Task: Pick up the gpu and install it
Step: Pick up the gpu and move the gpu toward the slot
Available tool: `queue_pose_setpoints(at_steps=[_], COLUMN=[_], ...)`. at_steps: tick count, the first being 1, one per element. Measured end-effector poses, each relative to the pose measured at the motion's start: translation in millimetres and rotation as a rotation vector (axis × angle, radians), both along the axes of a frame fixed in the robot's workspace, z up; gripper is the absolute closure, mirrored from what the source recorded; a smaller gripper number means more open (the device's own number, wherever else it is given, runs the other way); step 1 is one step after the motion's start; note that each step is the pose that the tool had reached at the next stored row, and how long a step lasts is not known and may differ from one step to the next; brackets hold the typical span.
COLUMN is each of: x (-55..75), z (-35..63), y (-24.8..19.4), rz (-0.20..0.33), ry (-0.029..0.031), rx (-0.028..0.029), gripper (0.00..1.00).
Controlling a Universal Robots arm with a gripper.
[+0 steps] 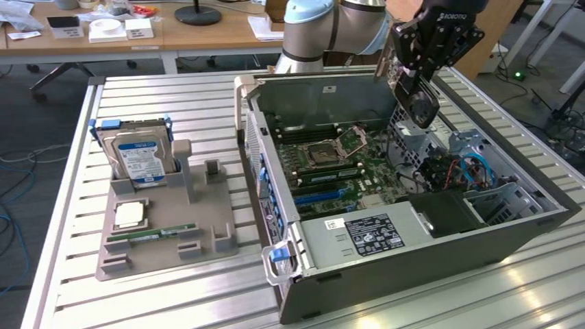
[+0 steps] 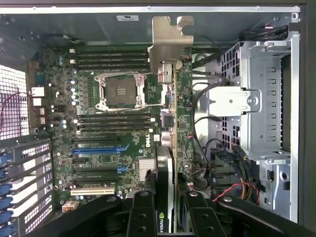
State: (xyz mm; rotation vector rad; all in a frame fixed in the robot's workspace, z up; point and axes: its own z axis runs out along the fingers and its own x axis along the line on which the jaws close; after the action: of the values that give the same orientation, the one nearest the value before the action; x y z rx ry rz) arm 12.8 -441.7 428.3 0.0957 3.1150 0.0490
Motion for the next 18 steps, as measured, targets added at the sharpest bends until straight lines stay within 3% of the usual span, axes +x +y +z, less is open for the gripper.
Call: queue_pose_setpoints(at_steps=[18], x=[0.0], z=[-6.1], y=[0.0], rz=[0.0], ry=[0.0], rx=[0.0], gripper=[0.73])
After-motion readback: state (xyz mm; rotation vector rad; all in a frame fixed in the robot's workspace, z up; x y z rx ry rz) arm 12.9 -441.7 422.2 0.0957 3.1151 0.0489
